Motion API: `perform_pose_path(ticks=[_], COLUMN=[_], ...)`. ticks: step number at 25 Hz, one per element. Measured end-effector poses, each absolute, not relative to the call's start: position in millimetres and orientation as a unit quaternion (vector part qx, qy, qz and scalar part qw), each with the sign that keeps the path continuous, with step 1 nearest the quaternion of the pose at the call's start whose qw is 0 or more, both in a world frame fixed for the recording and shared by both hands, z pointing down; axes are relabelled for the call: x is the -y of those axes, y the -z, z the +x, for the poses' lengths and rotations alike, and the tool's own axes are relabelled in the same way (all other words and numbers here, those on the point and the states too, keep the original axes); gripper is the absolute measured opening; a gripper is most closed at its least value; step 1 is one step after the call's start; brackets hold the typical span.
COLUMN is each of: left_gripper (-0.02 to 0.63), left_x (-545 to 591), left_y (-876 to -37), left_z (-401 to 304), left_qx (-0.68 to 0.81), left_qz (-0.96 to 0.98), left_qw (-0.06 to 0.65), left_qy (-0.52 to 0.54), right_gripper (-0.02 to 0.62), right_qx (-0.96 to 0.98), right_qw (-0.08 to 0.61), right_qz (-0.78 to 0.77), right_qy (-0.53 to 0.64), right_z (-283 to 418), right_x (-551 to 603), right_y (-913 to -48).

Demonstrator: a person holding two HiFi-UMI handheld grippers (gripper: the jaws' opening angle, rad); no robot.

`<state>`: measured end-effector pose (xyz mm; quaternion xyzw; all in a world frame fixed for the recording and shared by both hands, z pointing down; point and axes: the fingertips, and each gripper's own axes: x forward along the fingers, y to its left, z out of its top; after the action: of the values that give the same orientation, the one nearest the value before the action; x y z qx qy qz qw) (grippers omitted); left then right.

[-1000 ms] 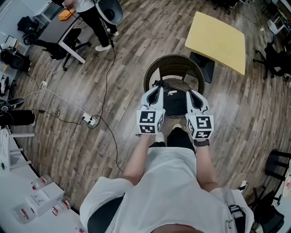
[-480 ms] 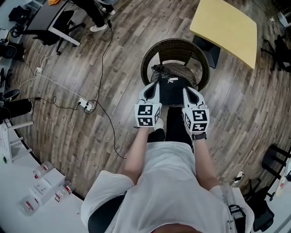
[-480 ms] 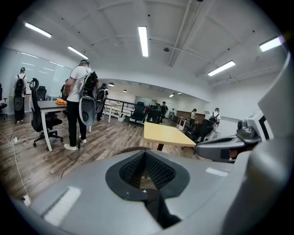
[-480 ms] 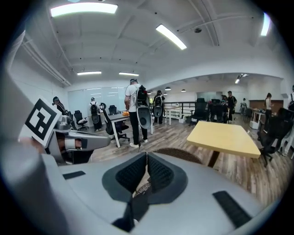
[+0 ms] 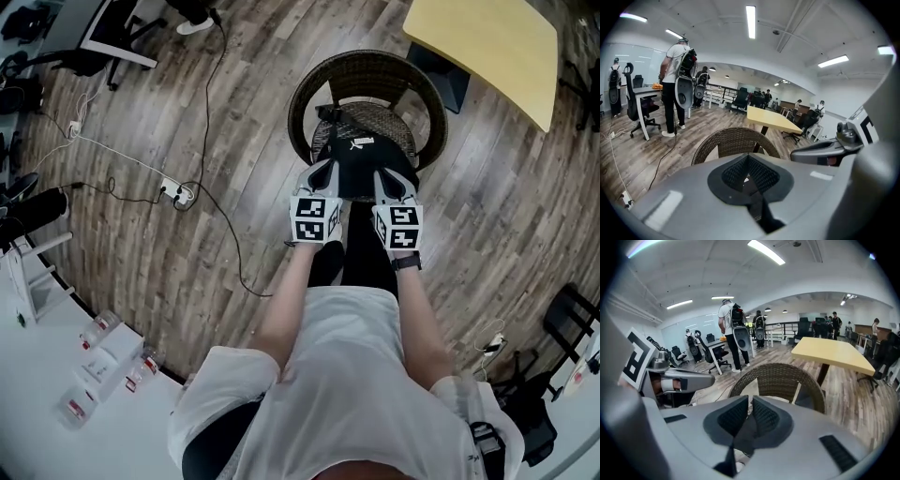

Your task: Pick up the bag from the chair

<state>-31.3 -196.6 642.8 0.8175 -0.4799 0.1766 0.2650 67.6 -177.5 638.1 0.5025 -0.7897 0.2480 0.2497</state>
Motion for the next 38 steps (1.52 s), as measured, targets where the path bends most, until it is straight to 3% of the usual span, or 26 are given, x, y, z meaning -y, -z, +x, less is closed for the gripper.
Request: perform_pose_path(ticks=[19,21,22,24,31,38], left_gripper=[0.011,0.012,0.012,0.017,0.176,0.274], left_x=[185.1,183.3,182.9,181.5,162.2,135.9], left_y=[-818.3,-832.7,-840.2,-857.1,-915.0,-963.6], left_z=[4.7,9.0,9.7,10.2,5.0,-22.6], left_qx=[0.408,0.401,0.399,0.394,0.364,0.354], left_qz=[0.784,0.776,0.771,0.760,0.715,0.668], left_qw=[0.391,0.410,0.421,0.440,0.489,0.529], left_qy=[-0.258,-0.261,-0.263,-0.272,-0.342,-0.385], right_gripper=[0.020,0.056,0.112,0.133,0.233,0.308], right_qx=[0.728,0.720,0.717,0.711,0.691,0.672], right_qw=[0.340,0.346,0.348,0.351,0.370,0.409], right_qz=[0.469,0.464,0.460,0.453,0.448,0.454], right_qy=[-0.367,-0.383,-0.392,-0.407,-0.430,-0.418], right_z=[88.3,88.3,87.4,87.0,101.0,133.2], right_x=[170.8,168.2,166.9,165.2,163.3,159.9], right_y=[-825.5,-842.5,-850.9,-866.7,-907.5,-941.8])
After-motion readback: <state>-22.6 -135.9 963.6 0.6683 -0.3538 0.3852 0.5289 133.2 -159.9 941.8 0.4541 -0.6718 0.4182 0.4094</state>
